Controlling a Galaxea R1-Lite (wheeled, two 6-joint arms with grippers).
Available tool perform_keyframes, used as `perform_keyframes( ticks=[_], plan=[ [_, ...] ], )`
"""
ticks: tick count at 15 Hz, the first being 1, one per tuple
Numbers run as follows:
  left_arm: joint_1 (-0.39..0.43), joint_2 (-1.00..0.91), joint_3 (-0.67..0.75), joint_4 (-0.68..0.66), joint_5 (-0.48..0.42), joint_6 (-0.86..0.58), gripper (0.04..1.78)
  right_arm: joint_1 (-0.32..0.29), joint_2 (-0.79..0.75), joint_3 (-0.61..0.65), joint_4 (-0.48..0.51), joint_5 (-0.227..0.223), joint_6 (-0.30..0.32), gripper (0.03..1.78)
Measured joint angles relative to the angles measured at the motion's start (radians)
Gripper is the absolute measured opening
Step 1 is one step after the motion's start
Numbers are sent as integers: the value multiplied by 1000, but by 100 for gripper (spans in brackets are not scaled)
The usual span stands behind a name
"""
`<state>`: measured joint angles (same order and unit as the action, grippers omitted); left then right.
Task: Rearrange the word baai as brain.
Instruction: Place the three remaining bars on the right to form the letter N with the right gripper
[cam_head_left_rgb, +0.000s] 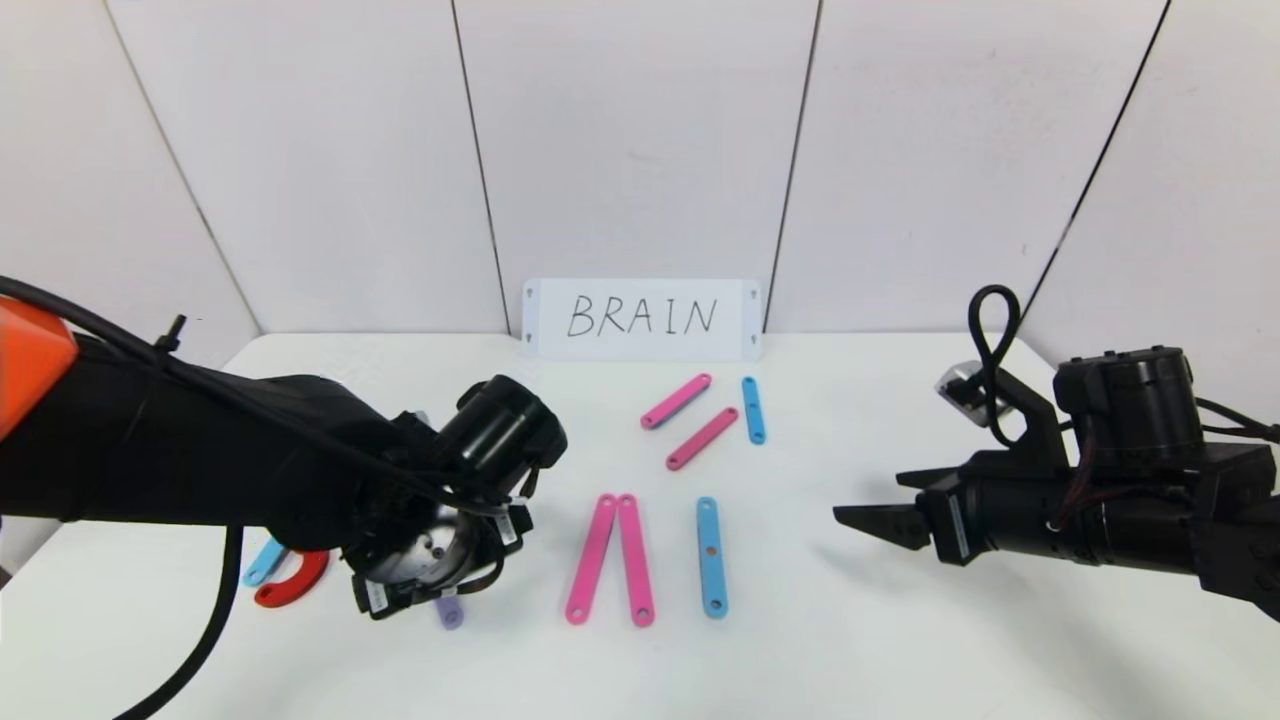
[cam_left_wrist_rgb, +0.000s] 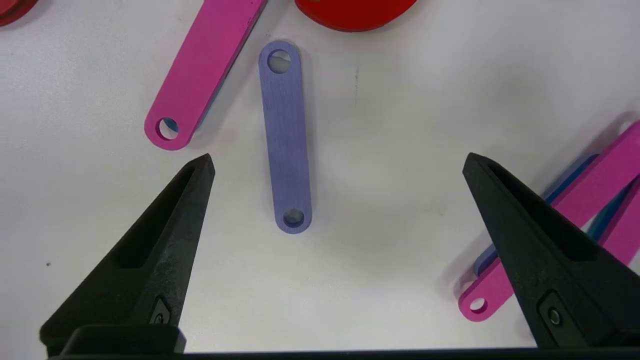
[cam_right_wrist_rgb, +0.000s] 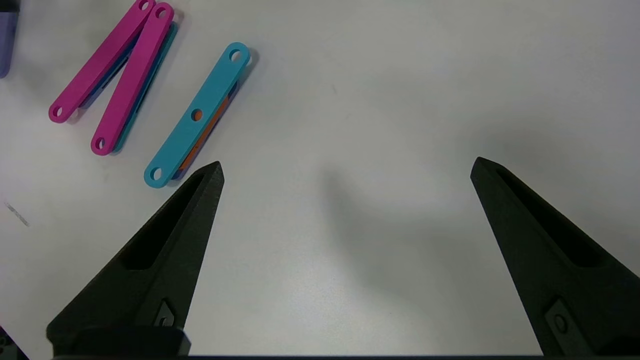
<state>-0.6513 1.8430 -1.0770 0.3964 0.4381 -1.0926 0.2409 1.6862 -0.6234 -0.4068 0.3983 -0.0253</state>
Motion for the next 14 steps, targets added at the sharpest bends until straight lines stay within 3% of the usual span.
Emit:
perform_keyframes(
  ticks=[3, 6, 10, 14],
  plan=[
    [5, -41, -3, -17, -25, 122, 174, 1, -8, 3, 0, 4, 3, 173],
    [47, -97, -5, -91, -111, 356, 174, 1, -29, 8, 0, 10, 3, 173],
    [139, -167, -6, -174, -335, 693, 174, 1, -47, 23, -3, 16, 0, 173],
    [258, -235, -9, -231, -615, 994, 174, 1, -51, 21, -3, 15, 1, 173]
  ],
)
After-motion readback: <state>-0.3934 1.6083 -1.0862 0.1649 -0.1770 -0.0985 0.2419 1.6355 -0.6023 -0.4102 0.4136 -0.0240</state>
